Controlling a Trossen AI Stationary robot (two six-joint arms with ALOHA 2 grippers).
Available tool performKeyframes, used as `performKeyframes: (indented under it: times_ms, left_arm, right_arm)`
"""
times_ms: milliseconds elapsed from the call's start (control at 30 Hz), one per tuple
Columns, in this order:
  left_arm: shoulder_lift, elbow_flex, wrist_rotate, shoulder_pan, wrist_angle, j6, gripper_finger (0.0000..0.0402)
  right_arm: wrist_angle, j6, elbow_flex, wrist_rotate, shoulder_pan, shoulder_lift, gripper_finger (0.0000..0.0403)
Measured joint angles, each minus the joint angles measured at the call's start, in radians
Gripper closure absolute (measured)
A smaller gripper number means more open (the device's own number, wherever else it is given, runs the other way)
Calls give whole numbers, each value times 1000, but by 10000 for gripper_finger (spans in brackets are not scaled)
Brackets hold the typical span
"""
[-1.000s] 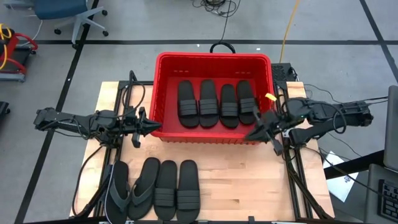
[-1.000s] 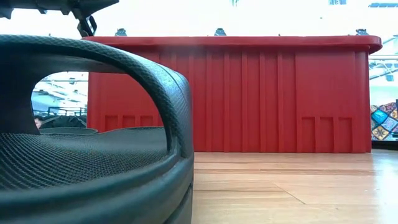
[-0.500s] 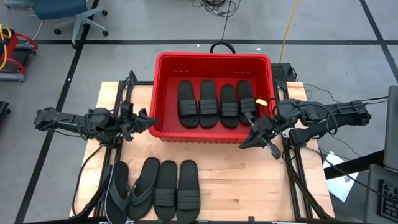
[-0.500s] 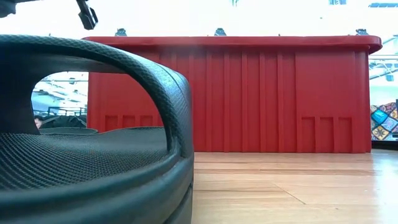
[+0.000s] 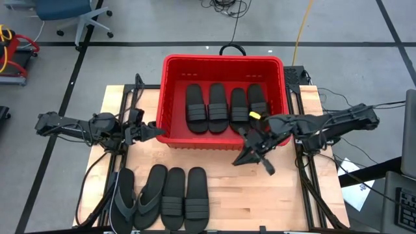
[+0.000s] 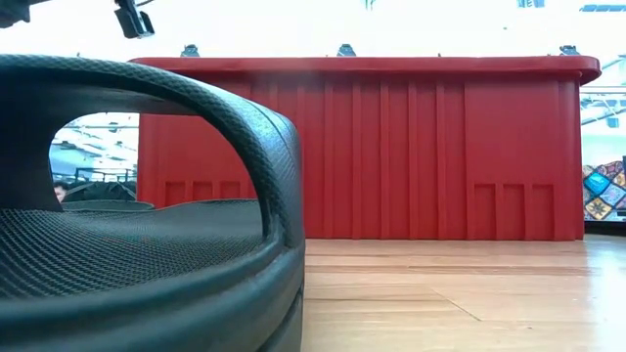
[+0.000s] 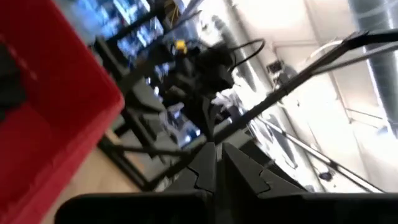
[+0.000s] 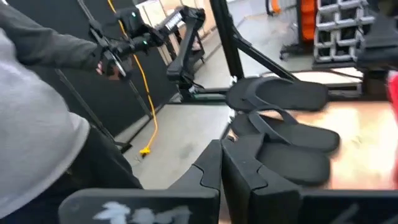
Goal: Pick and place slides into bin
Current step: Put the black slide into the red bin
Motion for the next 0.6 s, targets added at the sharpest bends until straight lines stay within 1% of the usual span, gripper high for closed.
performKeyframes:
  times_ms: [133, 267, 400, 500, 533, 600]
  left_arm:
    - [15, 0, 81, 0, -35, -20, 380]
    - [19, 0, 189, 0, -33, -5, 380]
    - [19, 0, 285, 0, -40, 38, 380]
    - [21, 0, 319, -7, -52, 35, 380]
    - [25, 0, 320, -12, -65, 35, 380]
    - [42, 0, 327, -22, -84, 41, 380]
  right_arm:
    - [178, 26, 0, 2, 25, 97, 393]
    - [343, 90, 0, 37, 42, 215, 358]
    - [414, 158, 0, 56, 58, 333, 302]
    - [430, 219, -1, 63, 60, 389, 257]
    - [436, 246, -1, 77, 60, 398, 246]
    - [435, 274, -1, 108, 60, 399, 238]
